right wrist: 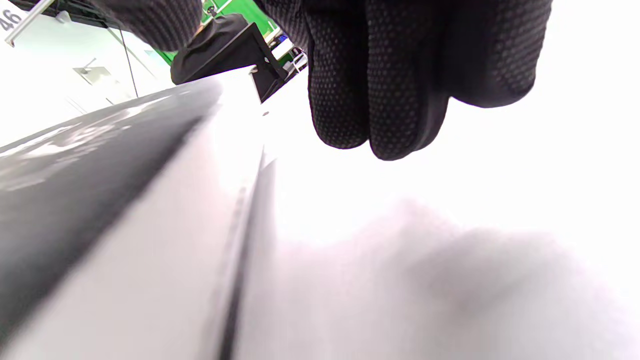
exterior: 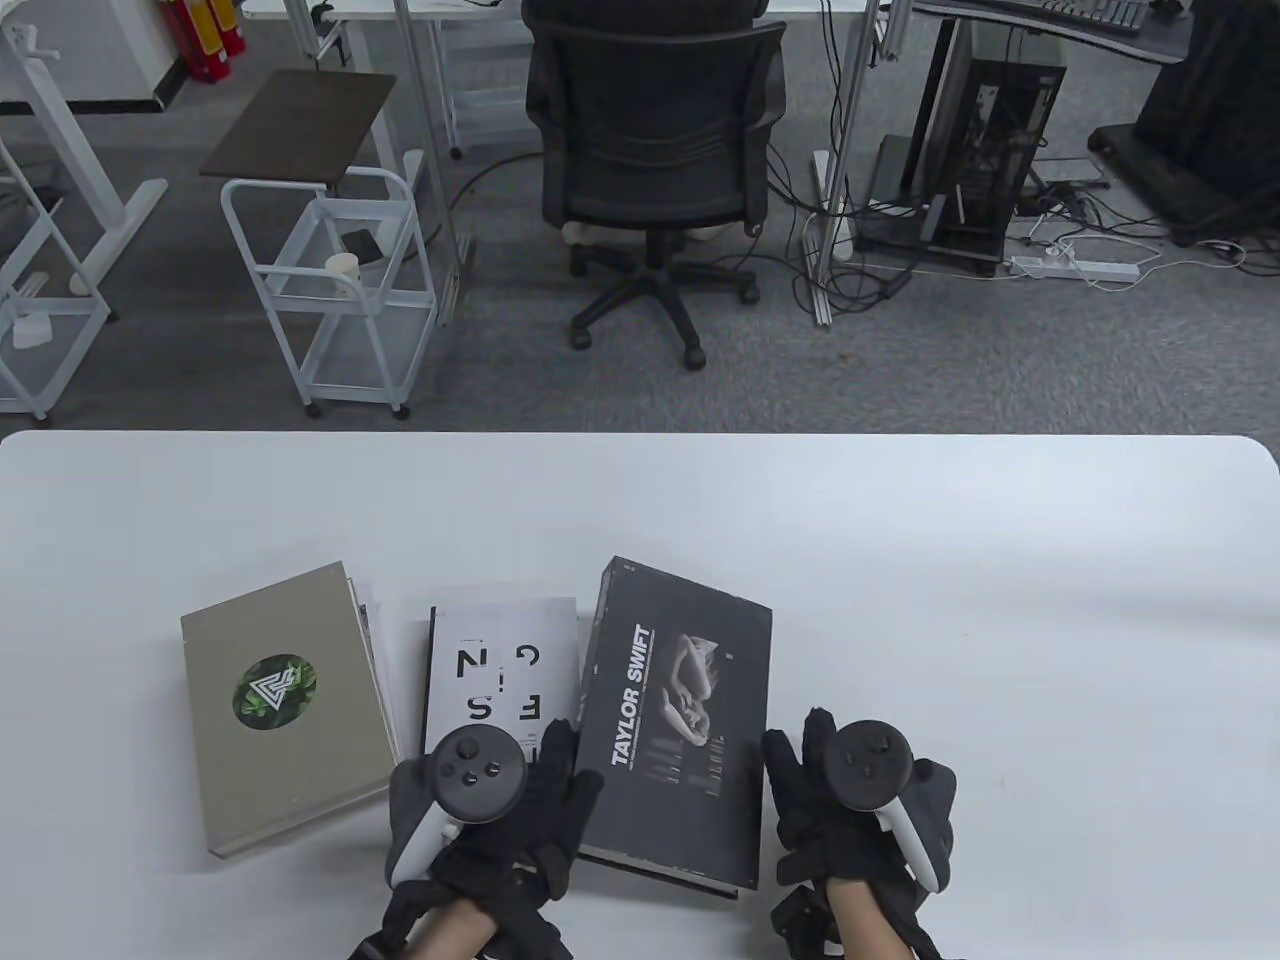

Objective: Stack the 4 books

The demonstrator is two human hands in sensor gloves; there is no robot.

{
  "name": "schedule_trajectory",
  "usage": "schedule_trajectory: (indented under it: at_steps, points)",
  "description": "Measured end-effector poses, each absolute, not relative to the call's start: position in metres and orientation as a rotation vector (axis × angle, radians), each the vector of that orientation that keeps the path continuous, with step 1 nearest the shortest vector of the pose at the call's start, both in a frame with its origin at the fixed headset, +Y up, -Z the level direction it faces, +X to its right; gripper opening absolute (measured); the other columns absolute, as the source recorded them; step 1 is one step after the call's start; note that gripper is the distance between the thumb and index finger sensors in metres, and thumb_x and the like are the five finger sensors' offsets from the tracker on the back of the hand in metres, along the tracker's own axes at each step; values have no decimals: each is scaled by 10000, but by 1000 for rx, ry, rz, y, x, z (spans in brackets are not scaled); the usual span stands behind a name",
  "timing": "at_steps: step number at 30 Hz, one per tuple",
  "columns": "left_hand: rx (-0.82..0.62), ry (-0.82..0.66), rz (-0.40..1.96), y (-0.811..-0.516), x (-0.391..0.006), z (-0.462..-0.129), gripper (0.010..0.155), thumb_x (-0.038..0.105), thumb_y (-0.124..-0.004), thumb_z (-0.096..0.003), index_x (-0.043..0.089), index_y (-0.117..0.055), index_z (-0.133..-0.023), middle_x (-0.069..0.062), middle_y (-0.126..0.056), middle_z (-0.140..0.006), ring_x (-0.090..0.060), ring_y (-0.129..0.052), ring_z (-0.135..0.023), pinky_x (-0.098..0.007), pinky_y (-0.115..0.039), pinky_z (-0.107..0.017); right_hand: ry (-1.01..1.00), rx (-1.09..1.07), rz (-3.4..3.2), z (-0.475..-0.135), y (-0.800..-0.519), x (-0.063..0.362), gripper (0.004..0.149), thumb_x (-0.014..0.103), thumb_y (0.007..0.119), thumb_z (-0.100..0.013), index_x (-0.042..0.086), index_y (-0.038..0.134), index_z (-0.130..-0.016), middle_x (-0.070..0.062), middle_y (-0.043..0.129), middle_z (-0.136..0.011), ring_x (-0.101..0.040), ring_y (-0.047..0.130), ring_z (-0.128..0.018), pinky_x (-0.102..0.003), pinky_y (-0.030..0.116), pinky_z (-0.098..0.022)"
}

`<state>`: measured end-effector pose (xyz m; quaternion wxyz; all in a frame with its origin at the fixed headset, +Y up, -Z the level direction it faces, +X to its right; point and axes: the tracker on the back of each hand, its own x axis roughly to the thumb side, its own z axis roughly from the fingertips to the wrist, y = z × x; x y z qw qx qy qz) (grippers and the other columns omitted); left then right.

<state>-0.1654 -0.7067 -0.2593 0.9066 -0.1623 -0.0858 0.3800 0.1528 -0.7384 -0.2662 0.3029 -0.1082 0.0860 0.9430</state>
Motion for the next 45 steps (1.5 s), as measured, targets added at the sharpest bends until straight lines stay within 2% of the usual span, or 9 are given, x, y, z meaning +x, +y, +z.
schedule_trajectory:
  at_steps: [12, 17, 25, 30, 45]
  points:
    - [-103, 13, 864, -654, -271, -259, 700, 451, -570, -540, 33, -373, -1065, -258, -751, -864, -238, -1017, -291, -516, -850, -281, 253, -241, 2506, -267, -738, 147, 763, 584, 555, -660, 6, 424, -1142, -184, 867, -853, -380, 935, -637, -480, 825, -493]
    - [-37, 122, 938, -646, -318, -250, 695, 440, -567, -537, 34, -371, -1065, -267, -742, -866, -257, -1010, -294, -532, -837, -286, 273, -229, 2500, -267, -738, 146, 766, 586, 556, -661, 8, 419, -1144, -189, 861, -861, -386, 931, -645, -484, 822, -498]
    - [56, 320, 1112, -657, -388, -238, 688, 425, -574, -534, 29, -385, -1065, -296, -738, -859, -286, -999, -291, -556, -817, -288, 274, -229, 2515, -267, -738, 145, 766, 587, 558, -662, 7, 423, -1144, -191, 861, -863, -389, 931, -647, -486, 821, -500]
    - [76, 413, 1174, -671, -416, -231, 687, 421, -579, -532, 29, -391, -1065, -301, -737, -859, -297, -994, -294, -566, -810, -300, 282, -229, 2518, -267, -738, 144, 769, 588, 558, -662, 7, 418, -1146, -193, 857, -867, -392, 928, -649, -487, 821, -502]
    - [43, 541, 1192, -703, -446, -222, 678, 408, -587, -528, 35, -412, -1066, -289, -740, -876, -330, -1000, -330, -587, -801, -327, 316, -236, 2525, -267, -739, 142, 775, 590, 560, -663, 8, 402, -1150, -201, 847, -879, -399, 921, -662, -493, 816, -509]
